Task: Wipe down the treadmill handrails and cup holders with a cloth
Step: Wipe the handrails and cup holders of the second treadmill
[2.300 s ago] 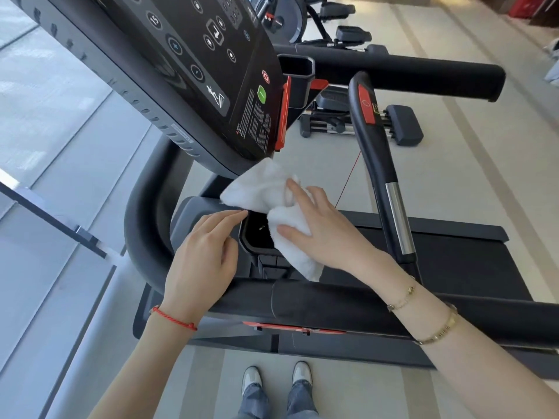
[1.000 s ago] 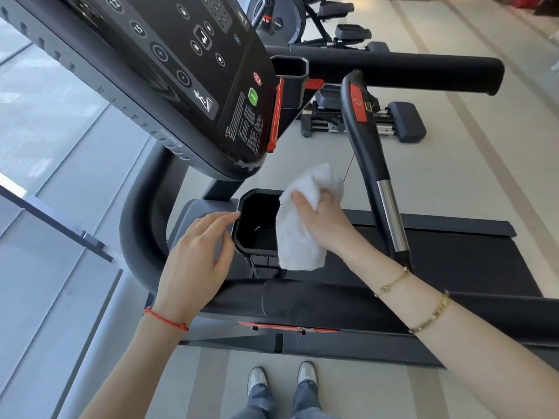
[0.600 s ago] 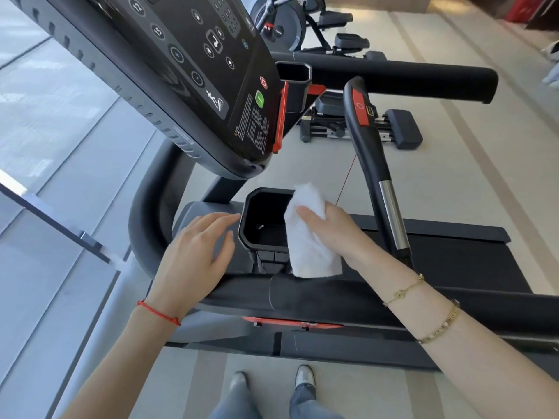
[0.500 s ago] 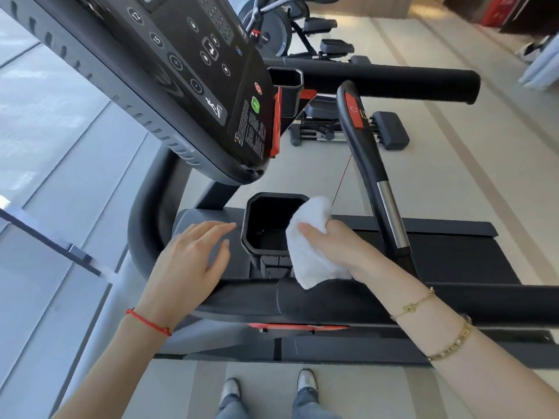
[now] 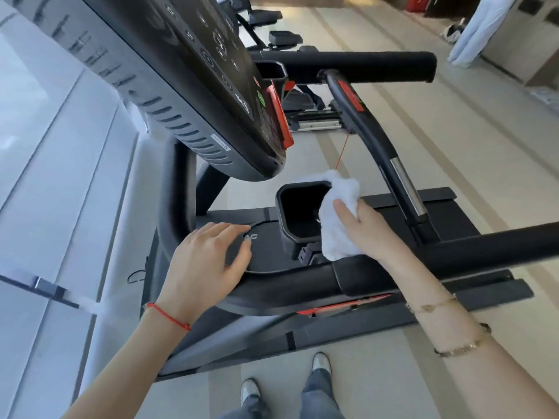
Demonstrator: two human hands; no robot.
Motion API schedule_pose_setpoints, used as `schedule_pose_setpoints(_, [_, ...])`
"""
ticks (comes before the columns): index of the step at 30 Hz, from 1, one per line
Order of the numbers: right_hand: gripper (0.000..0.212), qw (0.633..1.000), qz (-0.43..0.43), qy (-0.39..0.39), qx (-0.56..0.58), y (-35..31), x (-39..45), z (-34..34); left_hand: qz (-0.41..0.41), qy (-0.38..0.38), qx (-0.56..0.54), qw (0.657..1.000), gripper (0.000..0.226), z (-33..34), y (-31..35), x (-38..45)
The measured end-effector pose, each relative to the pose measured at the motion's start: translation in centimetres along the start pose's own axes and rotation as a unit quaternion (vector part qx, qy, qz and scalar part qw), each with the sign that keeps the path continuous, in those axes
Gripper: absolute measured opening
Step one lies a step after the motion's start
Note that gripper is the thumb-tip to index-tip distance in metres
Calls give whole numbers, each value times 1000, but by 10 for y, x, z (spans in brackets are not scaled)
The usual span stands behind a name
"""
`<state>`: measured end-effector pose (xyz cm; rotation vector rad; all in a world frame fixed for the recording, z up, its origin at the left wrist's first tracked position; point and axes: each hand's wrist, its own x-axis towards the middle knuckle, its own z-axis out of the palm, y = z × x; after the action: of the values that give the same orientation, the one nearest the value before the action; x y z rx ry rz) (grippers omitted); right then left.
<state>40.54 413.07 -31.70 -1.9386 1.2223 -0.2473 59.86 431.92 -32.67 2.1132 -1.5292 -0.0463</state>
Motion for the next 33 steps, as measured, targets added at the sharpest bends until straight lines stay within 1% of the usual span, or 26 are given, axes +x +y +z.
schedule_pose_setpoints(2, [55,1000,-2,11,-1,-1,-20,-2,7,2,-10,1000,34,3,-3,0])
schedule_pose_setpoints(3, [57,1000,-7,19,-20,-4,-29,0,11,7,-10,1000,33,4,-4,-1])
schedule_pose_setpoints(5, [65,996,-30,34,-77,-13,-46,12,12,14,-9,1000,33,5,-5,0])
schedule_pose_setpoints(7, [71,987,-75,25,-138,-26,-60,34,12,13,-10,1000,34,6,-6,1])
schedule_pose_setpoints(10, [71,959,-156,15,-234,-41,-66,63,15,6,-14,1000,35,7,-8,1])
schedule_pose_setpoints(12, [68,945,-164,18,-283,-45,-59,74,20,7,-18,1000,35,9,-9,1])
schedule_pose_setpoints(15, [64,912,-171,17,-373,-51,-35,83,15,14,-12,1000,32,10,-12,0])
schedule_pose_setpoints(18, [63,906,-177,-21,-384,-58,-21,80,9,16,-7,1000,33,9,-12,-1])
schedule_pose_setpoints(20, [63,905,-190,-38,-378,-52,-28,76,13,21,-11,1000,31,9,-11,-1])
schedule_pose_setpoints(22, [63,904,-199,-38,-376,-42,-41,73,15,20,-20,999,33,8,-10,-1])
schedule_pose_setpoints(24, [63,910,-188,-36,-368,-39,-39,71,14,14,-26,999,35,7,-9,-1])
schedule_pose_setpoints(28, [62,911,-159,-3,-380,-49,-12,71,2,7,-42,999,30,5,-7,0])
schedule_pose_setpoints(31, [61,910,-162,33,-381,-46,-12,76,-4,13,-62,998,25,6,-3,1])
schedule_pose_setpoints(33, [61,917,-155,52,-364,-39,-15,74,-3,22,-68,997,25,6,3,1])
